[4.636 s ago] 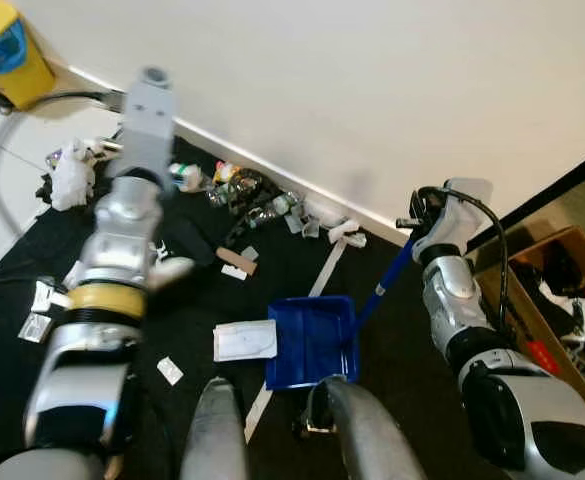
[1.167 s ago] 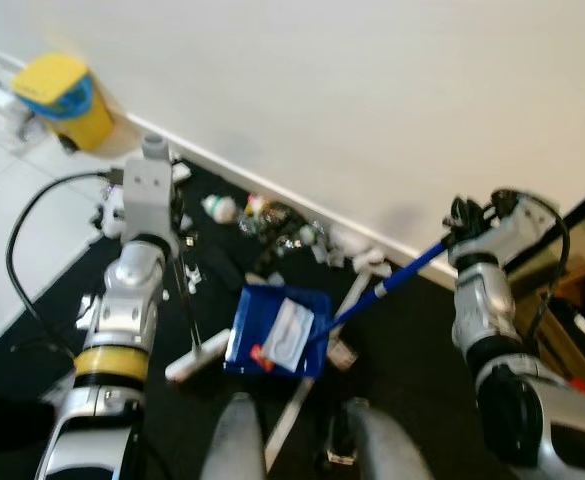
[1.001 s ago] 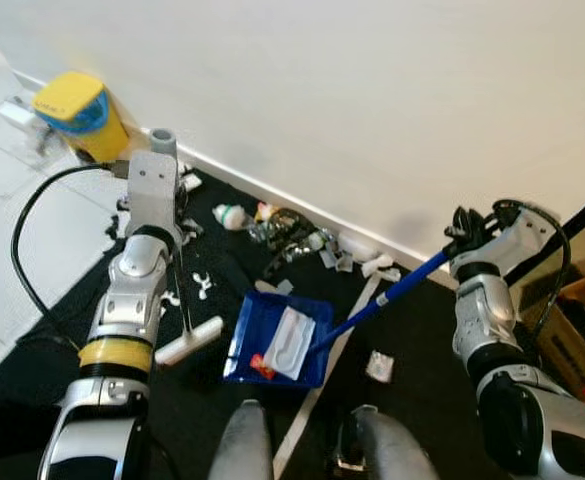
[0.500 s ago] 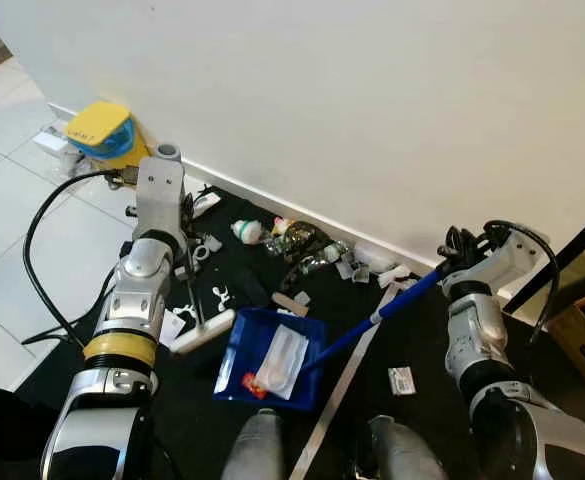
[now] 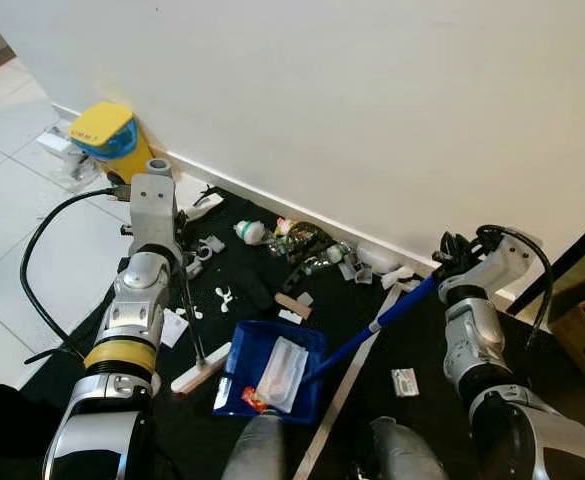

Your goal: Sweep floor

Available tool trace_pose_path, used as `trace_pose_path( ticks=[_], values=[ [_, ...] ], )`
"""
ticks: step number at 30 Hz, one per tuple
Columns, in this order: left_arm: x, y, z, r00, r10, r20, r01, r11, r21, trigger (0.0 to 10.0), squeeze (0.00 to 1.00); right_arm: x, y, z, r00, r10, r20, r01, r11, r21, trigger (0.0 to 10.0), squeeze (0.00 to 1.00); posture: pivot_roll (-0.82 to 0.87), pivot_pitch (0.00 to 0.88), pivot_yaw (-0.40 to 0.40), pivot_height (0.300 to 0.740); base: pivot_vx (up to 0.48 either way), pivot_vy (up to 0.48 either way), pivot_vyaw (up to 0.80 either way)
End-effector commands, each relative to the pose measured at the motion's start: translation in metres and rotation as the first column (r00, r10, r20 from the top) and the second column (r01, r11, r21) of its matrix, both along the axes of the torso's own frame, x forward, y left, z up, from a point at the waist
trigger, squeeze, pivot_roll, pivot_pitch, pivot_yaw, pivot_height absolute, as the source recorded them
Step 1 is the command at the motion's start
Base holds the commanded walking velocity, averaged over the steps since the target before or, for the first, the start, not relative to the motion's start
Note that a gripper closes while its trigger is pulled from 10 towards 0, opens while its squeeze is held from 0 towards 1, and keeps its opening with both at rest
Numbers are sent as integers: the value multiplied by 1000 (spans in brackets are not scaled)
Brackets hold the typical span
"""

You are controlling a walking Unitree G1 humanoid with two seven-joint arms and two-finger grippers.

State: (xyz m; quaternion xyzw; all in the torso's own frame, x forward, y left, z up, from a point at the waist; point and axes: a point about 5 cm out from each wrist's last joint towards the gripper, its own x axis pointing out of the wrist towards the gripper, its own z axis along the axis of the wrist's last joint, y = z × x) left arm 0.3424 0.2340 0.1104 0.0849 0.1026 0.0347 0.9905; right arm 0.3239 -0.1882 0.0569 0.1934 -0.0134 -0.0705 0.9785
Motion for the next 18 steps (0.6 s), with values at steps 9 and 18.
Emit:
trace_pose_path(
  ticks=[9, 18],
  values=[
    [2, 2, 2, 1000, -6, 21, 5, 1000, 26, 10000, 0, -2, 4, -6, 1000, 1, -27, 0, 1000, 24, 10000, 0, 117, 57, 100, 740, 0, 132, 0],
    [2, 0, -1, 1000, 0, 6, 0, 1000, 13, 10000, 0, -1, 1, -4, 1000, 3, -26, -2, 1000, 12, 10000, 0, 106, 53, 87, 740, 0, 0, 0]
  ],
)
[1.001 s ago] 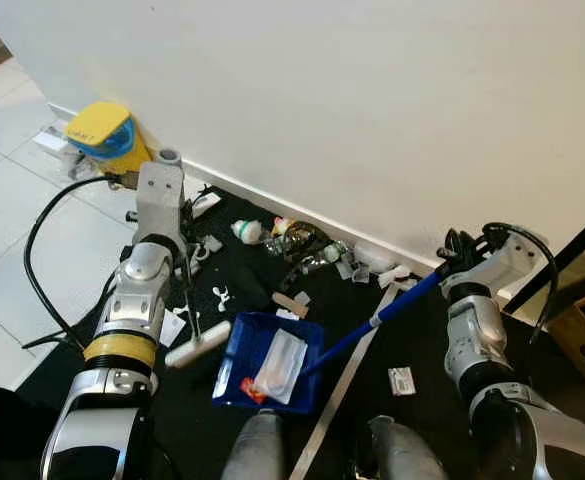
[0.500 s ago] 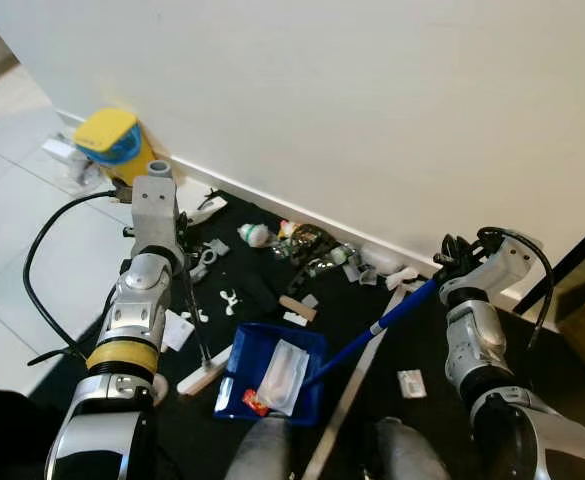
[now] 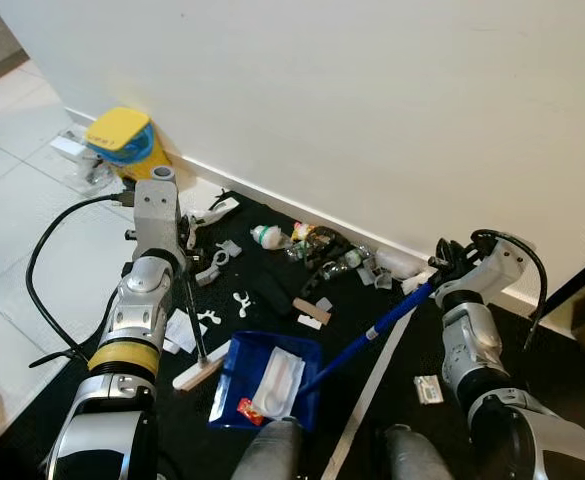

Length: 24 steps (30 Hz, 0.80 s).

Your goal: Sweep floor

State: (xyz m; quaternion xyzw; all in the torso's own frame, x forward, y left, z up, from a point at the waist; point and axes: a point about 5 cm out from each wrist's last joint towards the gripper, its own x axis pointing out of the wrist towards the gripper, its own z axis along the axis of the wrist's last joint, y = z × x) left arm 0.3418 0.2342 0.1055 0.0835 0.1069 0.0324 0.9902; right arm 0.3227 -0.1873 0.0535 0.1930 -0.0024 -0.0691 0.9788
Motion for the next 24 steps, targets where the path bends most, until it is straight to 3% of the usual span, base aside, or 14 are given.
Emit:
trace_pose_path(
  ticks=[1, 12, 24],
  values=[
    [2, 0, 2, 1000, 7, 11, -7, 1000, 11, 10000, 0, 0, 0, 0, 1000, -3, -5, 3, 1000, 9, 10000, 0, 101, 51, 80, 740, 0, 0, 0],
    [0, -1, -5, 1000, 31, -2, -31, 1000, -7, 10000, 0, 3, -2, 3, 1000, 12, -6, -12, 1000, -9, 10000, 0, 95, 52, 65, 740, 0, 418, 0],
    [-3, -3, -11, 999, 44, -16, -44, 999, -10, 10000, 0, 2, -3, 1, 999, 29, -17, -29, 999, -19, 10000, 0, 80, 57, 40, 740, 0, 0, 0]
  ],
)
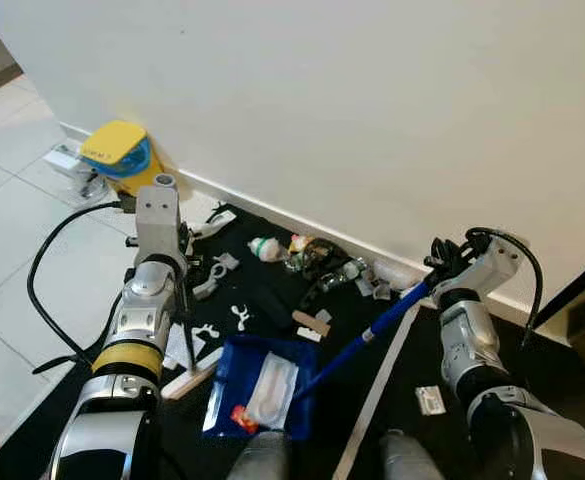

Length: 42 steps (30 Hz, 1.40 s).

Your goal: Sweep floor

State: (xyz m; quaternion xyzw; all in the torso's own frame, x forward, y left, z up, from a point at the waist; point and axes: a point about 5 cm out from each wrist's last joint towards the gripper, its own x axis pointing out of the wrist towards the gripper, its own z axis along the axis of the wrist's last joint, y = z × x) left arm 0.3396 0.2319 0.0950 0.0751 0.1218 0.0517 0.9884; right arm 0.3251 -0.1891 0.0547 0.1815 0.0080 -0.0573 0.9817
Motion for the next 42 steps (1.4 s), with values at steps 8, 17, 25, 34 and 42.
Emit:
trace_pose_path(
  ticks=[8, 17, 25, 34, 42],
  values=[
    [-7, -3, -13, 997, 73, 5, -73, 996, -48, 10000, 0, 2, -3, 2, 999, 45, -9, -45, 998, -51, 10000, 0, 61, 64, -6, 740, 0, 0, 0],
    [-15, -12, -21, 995, 100, 16, -99, 993, -63, 10000, 0, 11, -7, 14, 995, 105, -1, -104, 989, -105, 10000, 0, 52, 58, -91, 740, 0, 0, 0],
    [-16, -4, -19, 994, 106, 21, -105, 994, -35, 10000, 0, 9, -4, 10, 996, 94, -9, -95, 991, -90, 10000, 0, 65, 65, -70, 740, 0, 0, 0],
    [-7, 1, -5, 997, 63, 39, -63, 998, 10, 10000, 0, 3, 4, 1, 998, 58, -16, -59, 998, -37, 10000, 0, 80, 69, -23, 740, 0, 0, 0],
    [-1, 4, 4, 999, 33, 42, -34, 998, 46, 10000, 0, -4, 9, -7, 999, 36, -30, -36, 999, 8, 10000, 0, 103, 75, 4, 740, 0, 0, 0]
  ],
)
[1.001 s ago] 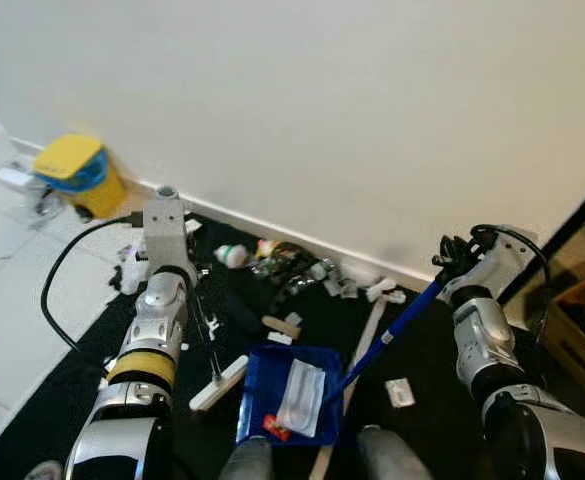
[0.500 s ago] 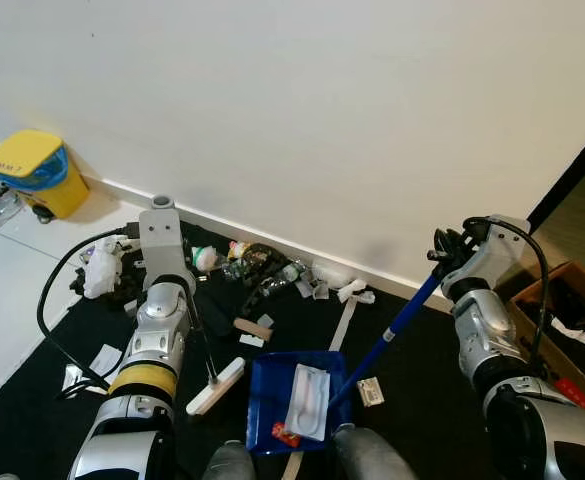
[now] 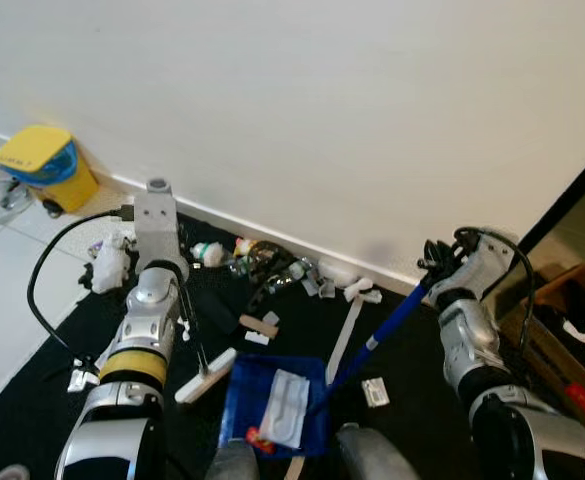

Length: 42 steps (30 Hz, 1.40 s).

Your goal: Sweep floor

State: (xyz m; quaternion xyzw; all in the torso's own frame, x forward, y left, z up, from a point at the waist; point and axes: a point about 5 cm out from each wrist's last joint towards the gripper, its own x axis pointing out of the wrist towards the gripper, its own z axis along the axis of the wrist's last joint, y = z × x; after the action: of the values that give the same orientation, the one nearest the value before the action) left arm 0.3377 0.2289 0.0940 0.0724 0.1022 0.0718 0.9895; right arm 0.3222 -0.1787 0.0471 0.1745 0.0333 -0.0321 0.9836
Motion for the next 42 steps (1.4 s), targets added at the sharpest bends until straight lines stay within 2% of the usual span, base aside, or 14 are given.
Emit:
trace_pose_path(
  ticks=[1, 21, 28, 30, 42],
  values=[
    [1, 8, 5, 1000, -6, -2, 6, 999, 50, 10000, 0, -2, 0, -1, 1000, -24, 7, 24, 999, 22, 10000, 0, 108, 80, 7, 740, 0, 0, 0],
    [-3, 8, 1, 1000, -18, -17, 19, 999, 50, 10000, 0, -2, 4, -2, 1000, -20, 2, 20, 999, 32, 10000, 0, 103, 78, 1, 740, 0, 0, 0],
    [-5, 7, -4, 999, -17, -33, 18, 999, 30, 10000, 0, -4, 4, -5, 1000, -18, -5, 18, 999, 33, 10000, 0, 102, 69, 0, 740, 0, 0, 0],
    [-7, 6, -7, 1000, 0, -30, 0, 1000, 1, 10000, 0, -3, 4, -4, 1000, -17, -4, 17, 999, 31, 10000, 0, 93, 68, -6, 740, 0, 0, 0],
    [-16, -4, -21, 999, 17, -47, -19, 999, -47, 10000, 0, 0, 0, 0, 1000, -5, 2, 5, 1000, 14, 10000, 0, 80, 60, -29, 740, 0, 448, 0]
  ],
)
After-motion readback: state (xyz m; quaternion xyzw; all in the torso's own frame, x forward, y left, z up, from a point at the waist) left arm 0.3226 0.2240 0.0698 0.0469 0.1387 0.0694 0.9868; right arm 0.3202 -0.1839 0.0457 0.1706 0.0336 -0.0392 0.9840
